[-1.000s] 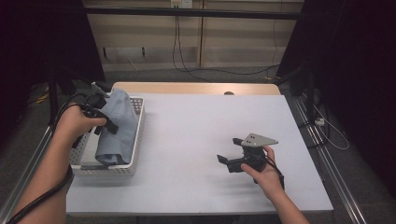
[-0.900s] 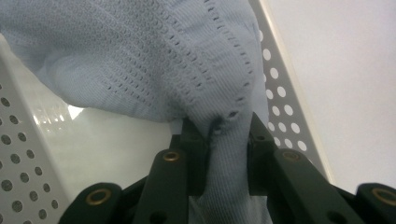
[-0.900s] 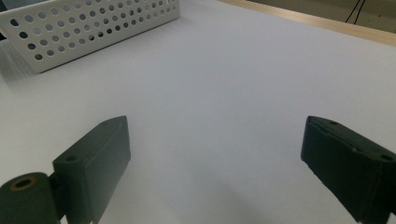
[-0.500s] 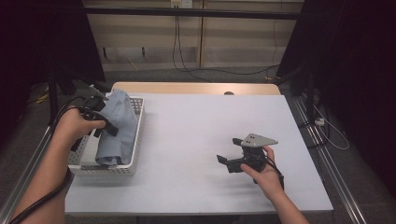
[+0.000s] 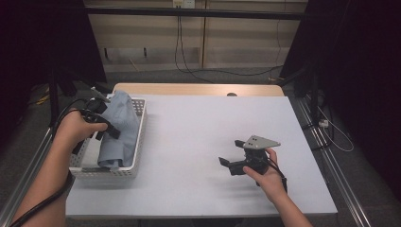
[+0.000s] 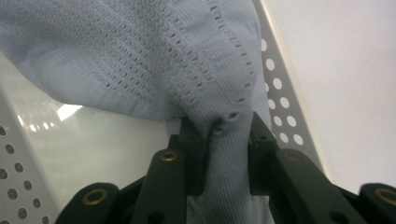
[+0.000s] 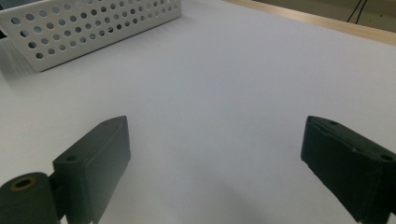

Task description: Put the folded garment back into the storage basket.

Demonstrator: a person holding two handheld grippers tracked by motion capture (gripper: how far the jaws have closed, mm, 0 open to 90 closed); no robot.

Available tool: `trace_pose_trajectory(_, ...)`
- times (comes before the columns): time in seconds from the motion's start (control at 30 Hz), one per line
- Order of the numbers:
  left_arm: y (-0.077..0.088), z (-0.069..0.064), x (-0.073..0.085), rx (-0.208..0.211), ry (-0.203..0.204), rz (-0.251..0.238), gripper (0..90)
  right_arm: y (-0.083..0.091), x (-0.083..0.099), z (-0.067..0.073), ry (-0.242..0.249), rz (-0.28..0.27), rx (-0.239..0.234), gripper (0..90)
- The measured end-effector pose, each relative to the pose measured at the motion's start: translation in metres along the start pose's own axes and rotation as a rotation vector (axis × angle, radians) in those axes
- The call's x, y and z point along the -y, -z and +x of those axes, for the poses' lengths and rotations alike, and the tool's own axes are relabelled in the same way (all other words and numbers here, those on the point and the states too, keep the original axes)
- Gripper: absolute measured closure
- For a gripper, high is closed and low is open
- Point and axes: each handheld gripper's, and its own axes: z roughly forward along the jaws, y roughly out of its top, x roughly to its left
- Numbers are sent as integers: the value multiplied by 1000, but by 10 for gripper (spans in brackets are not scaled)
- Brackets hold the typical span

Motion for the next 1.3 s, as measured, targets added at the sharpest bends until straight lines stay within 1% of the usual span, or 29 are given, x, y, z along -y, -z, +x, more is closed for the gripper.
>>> trace_pose_trajectory(0.13, -4, 6, 4, -8, 20, 0, 724, 0, 0, 0, 0, 1, -1, 76)
trace_pose_trajectory(0.23, -5, 9, 7, -4, 34, -9, 721, 0, 0, 0, 0, 0, -1, 76)
trace_pose_trajectory(0.3, -5, 11, 8, -7, 37, -9, 708, 0, 0, 0, -1, 0, -2, 76)
trace_pose_trajectory(0.37, -5, 13, 8, -2, 48, -14, 694, 0, 0, 0, -1, 1, -1, 76)
trace_pose_trajectory(0.43, -4, 15, 8, -3, 48, -16, 655, 0, 0, 0, -1, 1, -2, 76)
trace_pose_trajectory(0.5, -3, 16, 8, -11, 62, -34, 610, 0, 0, 0, 0, 1, -2, 76)
trace_pose_trajectory(0.57, -2, 18, 8, -23, 66, -44, 569, 0, 0, 0, -2, 0, -1, 76)
trace_pose_trajectory(0.6, -2, 18, 8, -23, 66, -44, 548, 0, 0, 0, -3, 0, -1, 76)
trace_pose_trajectory(0.63, -1, 20, 8, -24, 73, -56, 522, 0, 0, 0, -3, 0, -2, 76)
trace_pose_trajectory(0.7, 0, 21, 8, -29, 68, -55, 507, 0, 0, 0, -2, 0, -2, 76)
trace_pose_trajectory(0.73, 1, 21, 8, -41, 78, -75, 488, 0, 0, 0, -2, -1, -2, 76)
trace_pose_trajectory(0.8, 4, 23, 8, -48, 73, -77, 471, 0, 0, 0, -3, -3, -2, 76)
trace_pose_trajectory(0.93, 10, 24, 6, -56, 81, -114, 409, 0, 0, 0, -1, -4, -3, 76)
trace_pose_trajectory(0.97, 12, 24, 5, -60, 77, -120, 403, 0, 0, 0, -2, -3, -3, 76)
trace_pose_trajectory(1.0, 13, 23, 5, -63, 82, -135, 390, 0, 0, 0, -1, -3, -3, 76)
trace_pose_trajectory(1.03, 14, 23, 4, -67, 77, -142, 378, 0, 0, 0, -2, -3, -3, 76)
trace_pose_trajectory(1.1, 18, 23, 1, -75, 68, -172, 359, 0, 0, 0, 0, -3, -2, 76)
trace_pose_trajectory(1.17, 21, 22, -1, -79, 62, -188, 344, 0, 0, 0, -1, -3, -2, 76)
trace_pose_trajectory(1.2, 22, 21, -2, -80, 52, -191, 334, 0, 0, 0, -1, -3, -2, 76)
trace_pose_trajectory(1.23, 22, 20, -3, -83, 58, -195, 332, 0, 0, 0, -1, -4, -3, 76)
trace_pose_trajectory(1.27, 21, 19, -4, -80, 56, -198, 331, 0, 0, 0, 0, -4, -2, 76)
trace_pose_trajectory(1.3, 20, 18, -6, -81, 45, -196, 330, 1, 0, 0, 0, -4, -3, 76)
